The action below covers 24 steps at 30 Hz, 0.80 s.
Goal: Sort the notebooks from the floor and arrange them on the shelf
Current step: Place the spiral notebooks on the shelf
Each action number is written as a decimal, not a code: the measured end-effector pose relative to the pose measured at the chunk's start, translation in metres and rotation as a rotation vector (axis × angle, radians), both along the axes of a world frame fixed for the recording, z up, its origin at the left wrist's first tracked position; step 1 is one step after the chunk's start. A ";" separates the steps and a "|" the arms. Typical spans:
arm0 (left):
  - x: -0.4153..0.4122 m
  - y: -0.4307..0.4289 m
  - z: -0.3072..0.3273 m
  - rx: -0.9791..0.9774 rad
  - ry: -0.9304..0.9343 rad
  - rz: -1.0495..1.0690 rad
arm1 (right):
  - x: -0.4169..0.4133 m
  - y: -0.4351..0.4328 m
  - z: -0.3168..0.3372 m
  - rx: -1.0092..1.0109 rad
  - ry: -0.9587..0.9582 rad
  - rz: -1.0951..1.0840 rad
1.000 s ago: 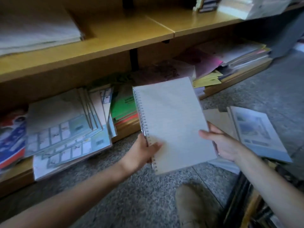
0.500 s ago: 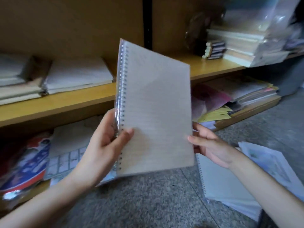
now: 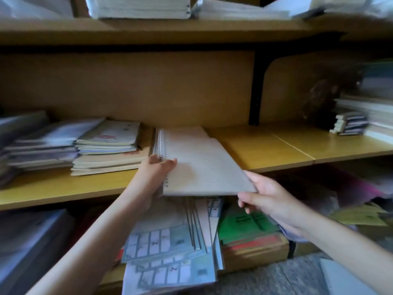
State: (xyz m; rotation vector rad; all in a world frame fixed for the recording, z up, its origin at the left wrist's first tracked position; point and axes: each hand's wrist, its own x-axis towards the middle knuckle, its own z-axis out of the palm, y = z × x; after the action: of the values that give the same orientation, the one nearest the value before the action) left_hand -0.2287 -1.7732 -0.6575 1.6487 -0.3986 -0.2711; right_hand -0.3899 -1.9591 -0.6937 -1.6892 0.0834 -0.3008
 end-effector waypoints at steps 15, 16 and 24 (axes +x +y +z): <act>0.011 -0.005 -0.014 0.458 -0.935 0.257 | 0.061 0.002 0.020 -1.216 0.092 -0.527; 0.010 -0.007 -0.016 0.519 -1.010 0.229 | 0.068 0.002 0.021 -1.241 0.123 -0.550; 0.043 -0.011 -0.039 0.681 -1.155 0.115 | 0.112 -0.013 0.013 -1.229 0.212 -0.697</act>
State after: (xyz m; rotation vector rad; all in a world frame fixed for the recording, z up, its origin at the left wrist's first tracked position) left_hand -0.1861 -1.7842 -0.6963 2.3765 -1.1514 0.7704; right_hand -0.2777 -1.9718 -0.6805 -2.8763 0.7860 -0.7940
